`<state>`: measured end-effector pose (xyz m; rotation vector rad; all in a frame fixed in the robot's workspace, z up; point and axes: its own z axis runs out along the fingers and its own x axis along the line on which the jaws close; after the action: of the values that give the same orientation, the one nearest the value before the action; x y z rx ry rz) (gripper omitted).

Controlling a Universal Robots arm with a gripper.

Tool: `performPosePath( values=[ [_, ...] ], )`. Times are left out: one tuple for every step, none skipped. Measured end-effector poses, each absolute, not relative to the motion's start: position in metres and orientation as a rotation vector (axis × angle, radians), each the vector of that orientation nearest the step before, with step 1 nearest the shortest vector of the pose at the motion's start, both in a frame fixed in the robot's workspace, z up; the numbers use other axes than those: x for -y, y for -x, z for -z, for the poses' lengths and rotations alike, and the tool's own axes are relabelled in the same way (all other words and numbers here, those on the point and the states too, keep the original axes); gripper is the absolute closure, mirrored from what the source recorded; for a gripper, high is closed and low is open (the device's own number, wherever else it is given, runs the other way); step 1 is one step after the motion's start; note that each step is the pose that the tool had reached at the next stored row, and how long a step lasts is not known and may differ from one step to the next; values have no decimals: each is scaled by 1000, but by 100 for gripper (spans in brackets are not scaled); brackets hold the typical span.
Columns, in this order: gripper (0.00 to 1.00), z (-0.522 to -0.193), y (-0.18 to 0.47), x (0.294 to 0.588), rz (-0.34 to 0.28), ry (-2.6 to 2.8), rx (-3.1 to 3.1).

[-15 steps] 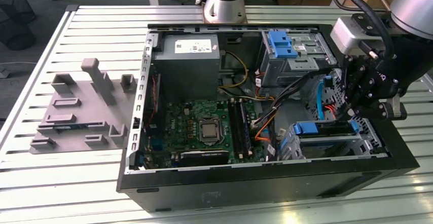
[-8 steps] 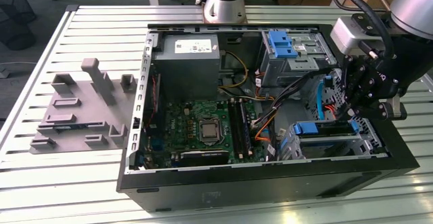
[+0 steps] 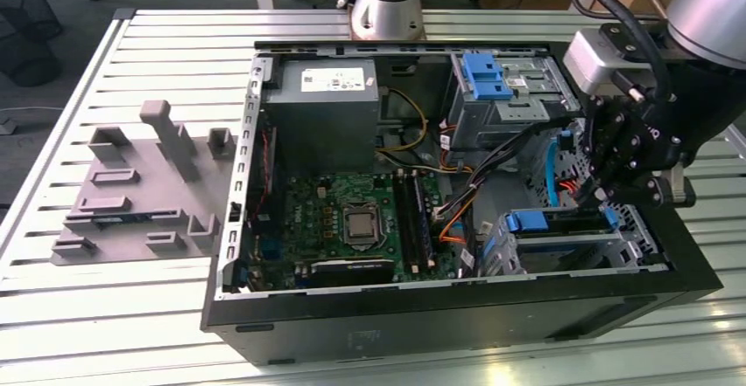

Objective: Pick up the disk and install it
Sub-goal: 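Insert the second disk wire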

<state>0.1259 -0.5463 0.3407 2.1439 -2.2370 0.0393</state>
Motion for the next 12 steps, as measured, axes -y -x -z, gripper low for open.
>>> performPosePath(
  values=[
    [89,-341,-124,546,-40,-2144,2238],
    [89,-341,-121,546,-42,-2145,2238],
    [89,-341,-118,546,-44,-2146,2240],
    [89,-341,-115,546,-47,-2147,2241],
    [89,-341,-114,546,-48,-2148,2242],
    [89,-341,-113,546,-49,-2148,2242],
    [89,-341,-112,546,-50,-2149,2242],
    [89,-341,-112,546,-51,-2149,2243],
    [89,-344,-112,546,-52,-2149,2243],
    [89,-347,-112,546,-53,-2150,2243],
    [89,-351,-112,546,-53,-2150,2244],
    [89,-355,-112,546,-54,-2150,2244]
  ],
)
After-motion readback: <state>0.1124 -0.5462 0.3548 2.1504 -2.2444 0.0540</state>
